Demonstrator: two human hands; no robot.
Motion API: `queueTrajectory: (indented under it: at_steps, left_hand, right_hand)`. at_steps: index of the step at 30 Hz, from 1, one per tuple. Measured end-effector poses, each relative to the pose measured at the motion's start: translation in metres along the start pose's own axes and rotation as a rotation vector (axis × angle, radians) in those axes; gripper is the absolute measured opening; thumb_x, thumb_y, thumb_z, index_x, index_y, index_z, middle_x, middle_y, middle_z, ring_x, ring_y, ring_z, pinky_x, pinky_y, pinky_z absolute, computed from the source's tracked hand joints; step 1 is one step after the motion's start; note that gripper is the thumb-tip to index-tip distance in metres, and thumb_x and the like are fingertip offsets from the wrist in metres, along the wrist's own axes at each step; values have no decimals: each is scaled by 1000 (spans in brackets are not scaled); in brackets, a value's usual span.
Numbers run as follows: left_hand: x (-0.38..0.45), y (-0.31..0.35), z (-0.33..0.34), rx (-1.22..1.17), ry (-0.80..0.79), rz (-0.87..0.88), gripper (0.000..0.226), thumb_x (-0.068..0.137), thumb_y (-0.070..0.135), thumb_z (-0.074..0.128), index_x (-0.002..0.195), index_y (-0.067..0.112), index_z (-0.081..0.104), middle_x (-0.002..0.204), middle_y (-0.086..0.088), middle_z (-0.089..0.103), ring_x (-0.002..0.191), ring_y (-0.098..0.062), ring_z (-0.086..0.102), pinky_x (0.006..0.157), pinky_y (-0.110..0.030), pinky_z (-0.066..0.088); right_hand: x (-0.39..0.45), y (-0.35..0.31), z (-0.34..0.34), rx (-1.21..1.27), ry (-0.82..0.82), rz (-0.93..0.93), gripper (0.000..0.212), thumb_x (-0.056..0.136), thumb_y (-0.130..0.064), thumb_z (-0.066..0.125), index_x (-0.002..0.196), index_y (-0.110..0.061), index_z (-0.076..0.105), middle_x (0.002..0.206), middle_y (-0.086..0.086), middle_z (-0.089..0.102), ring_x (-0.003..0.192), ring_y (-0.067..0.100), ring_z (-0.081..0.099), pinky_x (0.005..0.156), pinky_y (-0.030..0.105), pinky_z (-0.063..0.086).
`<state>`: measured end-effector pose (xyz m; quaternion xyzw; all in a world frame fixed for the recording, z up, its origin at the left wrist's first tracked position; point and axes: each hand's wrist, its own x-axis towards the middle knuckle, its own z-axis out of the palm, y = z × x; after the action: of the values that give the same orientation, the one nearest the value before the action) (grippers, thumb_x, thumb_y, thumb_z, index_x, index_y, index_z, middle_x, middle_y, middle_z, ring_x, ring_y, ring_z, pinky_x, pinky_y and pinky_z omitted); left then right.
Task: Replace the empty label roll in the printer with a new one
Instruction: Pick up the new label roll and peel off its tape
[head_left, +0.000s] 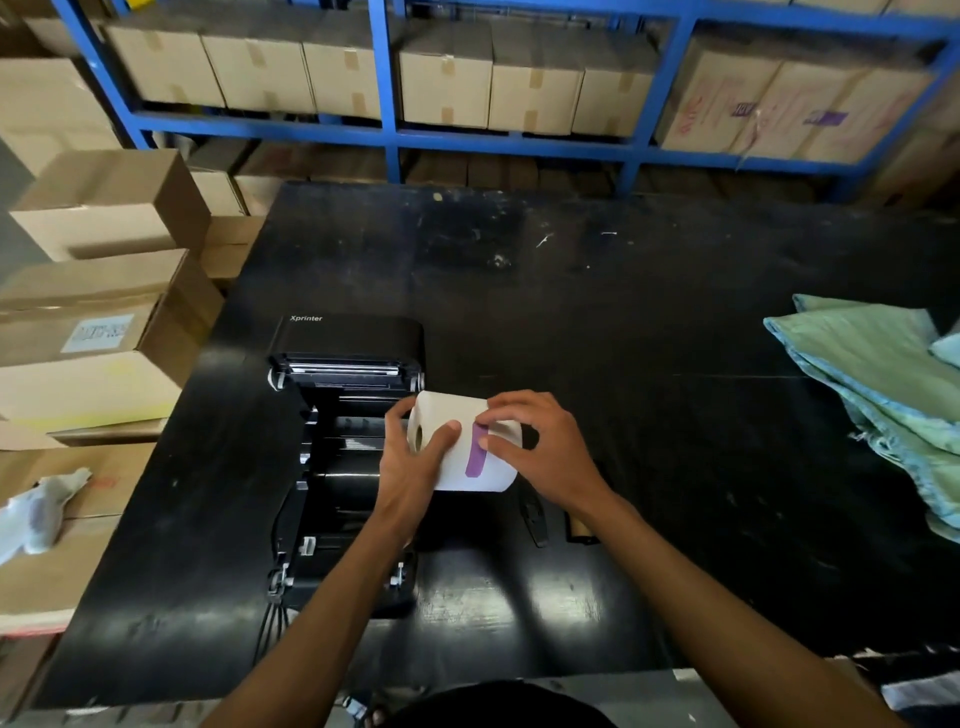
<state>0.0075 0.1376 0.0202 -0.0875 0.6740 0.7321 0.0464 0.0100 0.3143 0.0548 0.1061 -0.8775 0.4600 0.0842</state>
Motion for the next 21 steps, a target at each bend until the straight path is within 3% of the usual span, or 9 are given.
queueTrajectory:
  at_steps: [3,8,12,16,21]
  left_hand:
    - [-4,2,-5,18,3,9,62,74,44,69,129,31,43,111,7,59,96,-19,67,68,-29,60]
    - [-10,5,-15,46,-16,25,67,74,45,69,132,28,40,109,8,57,96,-17,66,67,-26,59]
    - [-13,8,-21,49,-34,21,75,68,52,71,132,28,41,111,6,58,96,-18,66,72,-34,61]
    - [-14,9,-23,50,-48,14,68,73,43,70,132,28,41,111,3,58,95,-22,67,68,-33,60]
    - [-13,7,-25,99,-81,1,67,73,46,68,132,33,40,113,4,57,95,-19,65,64,-24,57]
  right_hand:
    - [1,-7,4,-20,-10,20,17,81,-22,78,98,-22,76,106,-11,67,104,5,54,90,22,45]
    - [2,-16,4,-117,-84,-36,14,83,-26,76,96,-22,77,103,-8,69,98,11,59,86,34,50]
    - [0,-21,5,-123,-100,-40,10,83,-27,75,92,-23,76,102,-8,68,97,13,58,83,39,50]
    - [5,-24,6,-106,-149,7,6,82,-24,76,87,-25,73,98,-10,62,95,14,56,85,38,49]
    - [9,-21,3,-179,-278,15,2,87,-28,67,89,-26,67,97,-15,57,97,8,52,88,40,49]
